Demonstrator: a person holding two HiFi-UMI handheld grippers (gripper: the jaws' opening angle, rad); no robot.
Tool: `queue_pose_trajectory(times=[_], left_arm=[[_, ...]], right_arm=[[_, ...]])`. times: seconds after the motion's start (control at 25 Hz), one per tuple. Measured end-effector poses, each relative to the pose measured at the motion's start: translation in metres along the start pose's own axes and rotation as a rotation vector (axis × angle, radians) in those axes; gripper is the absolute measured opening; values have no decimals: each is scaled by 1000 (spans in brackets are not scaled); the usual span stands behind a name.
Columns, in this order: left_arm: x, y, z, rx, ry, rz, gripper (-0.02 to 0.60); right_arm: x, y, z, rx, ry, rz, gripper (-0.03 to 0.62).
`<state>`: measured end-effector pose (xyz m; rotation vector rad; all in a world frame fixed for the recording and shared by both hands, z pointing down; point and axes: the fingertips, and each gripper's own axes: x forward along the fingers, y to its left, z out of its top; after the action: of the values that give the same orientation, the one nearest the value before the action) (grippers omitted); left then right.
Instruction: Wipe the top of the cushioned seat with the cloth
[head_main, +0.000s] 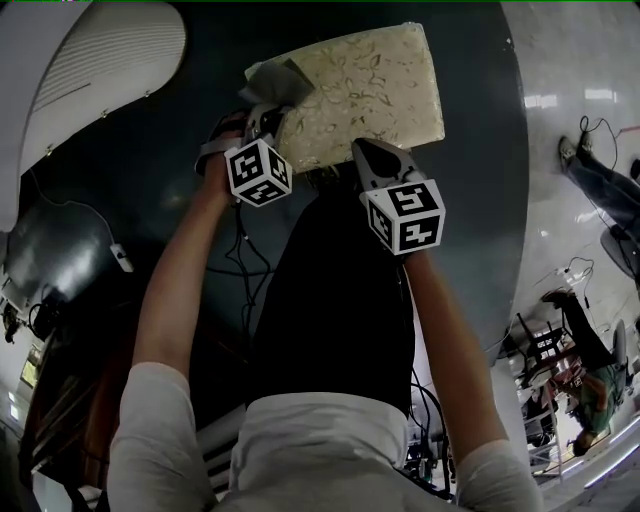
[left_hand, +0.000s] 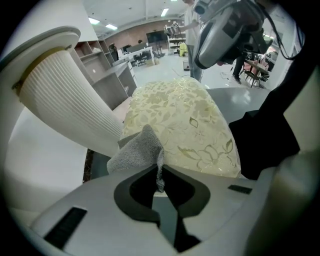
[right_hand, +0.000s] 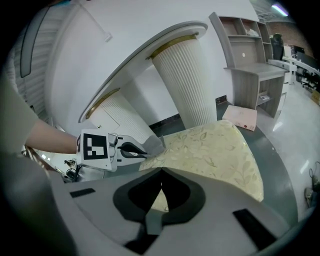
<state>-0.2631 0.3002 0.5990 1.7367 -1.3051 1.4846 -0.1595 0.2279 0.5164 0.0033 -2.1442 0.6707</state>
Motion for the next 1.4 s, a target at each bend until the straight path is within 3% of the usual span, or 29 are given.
queue_pose_trajectory(times=[0.24,0.88,1.4], left_arm=[[-1,-24,2,-5,-10,-14,37],[-16,-76,2,-120,-29,-43,37],[-24,-129,6,-296,-52,-59,37]], right_arm=[[2,2,-10,-12,16,19,9],[-6,11,-32,-43,34,53,9],[-5,11,-52,-11,37,57,9]])
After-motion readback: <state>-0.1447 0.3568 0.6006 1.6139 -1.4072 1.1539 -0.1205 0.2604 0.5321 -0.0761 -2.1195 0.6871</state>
